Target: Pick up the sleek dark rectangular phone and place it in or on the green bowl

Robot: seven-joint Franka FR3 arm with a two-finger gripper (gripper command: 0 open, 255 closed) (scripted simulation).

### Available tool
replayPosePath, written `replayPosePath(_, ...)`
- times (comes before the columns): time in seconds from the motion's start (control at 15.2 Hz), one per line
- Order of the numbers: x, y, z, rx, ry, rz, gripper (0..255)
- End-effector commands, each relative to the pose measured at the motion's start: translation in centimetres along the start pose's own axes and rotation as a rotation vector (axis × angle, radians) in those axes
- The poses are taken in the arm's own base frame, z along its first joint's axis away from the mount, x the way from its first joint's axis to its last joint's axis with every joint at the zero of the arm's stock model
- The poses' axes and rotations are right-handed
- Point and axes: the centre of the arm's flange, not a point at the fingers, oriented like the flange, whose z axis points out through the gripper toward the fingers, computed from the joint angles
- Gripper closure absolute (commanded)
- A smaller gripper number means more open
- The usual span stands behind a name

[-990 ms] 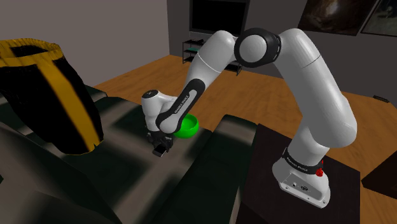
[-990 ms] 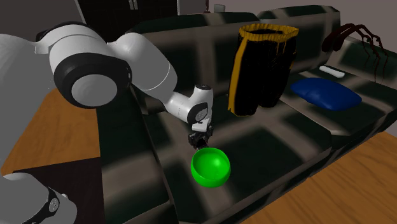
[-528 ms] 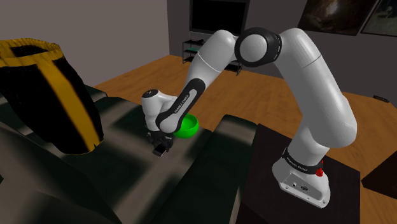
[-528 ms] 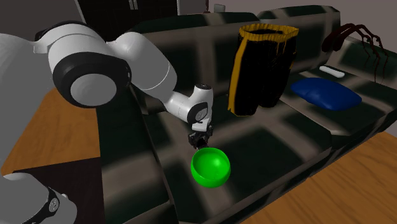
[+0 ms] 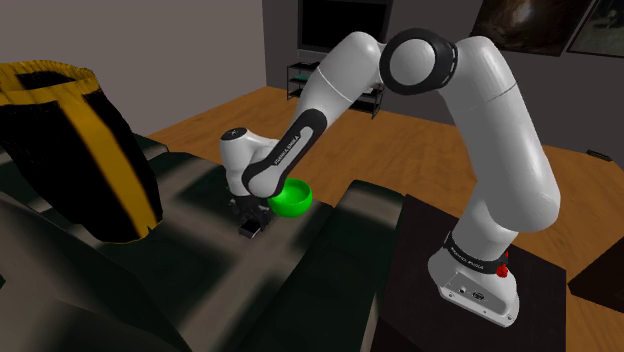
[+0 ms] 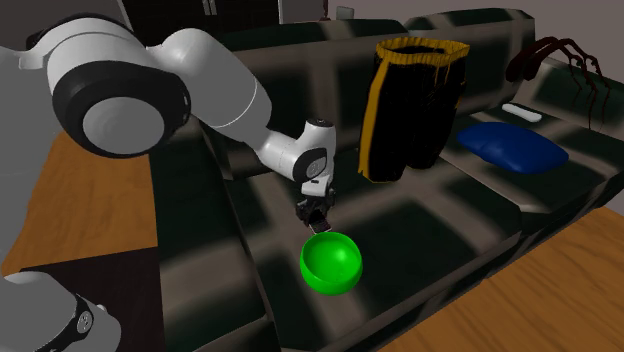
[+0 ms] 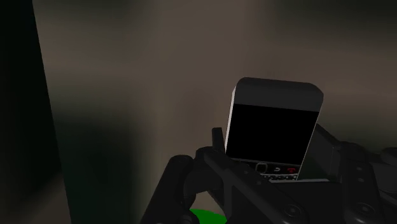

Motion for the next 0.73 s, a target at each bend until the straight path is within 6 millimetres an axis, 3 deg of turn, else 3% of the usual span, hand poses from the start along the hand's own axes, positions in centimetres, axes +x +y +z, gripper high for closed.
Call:
replayPosePath(0.0, 0.0, 0.1, -1.2, 0.000, 0.000, 0.000, 255)
replayPosePath(0.66, 0.1, 0.4, -6.5, 0.000, 0.000, 0.000, 255)
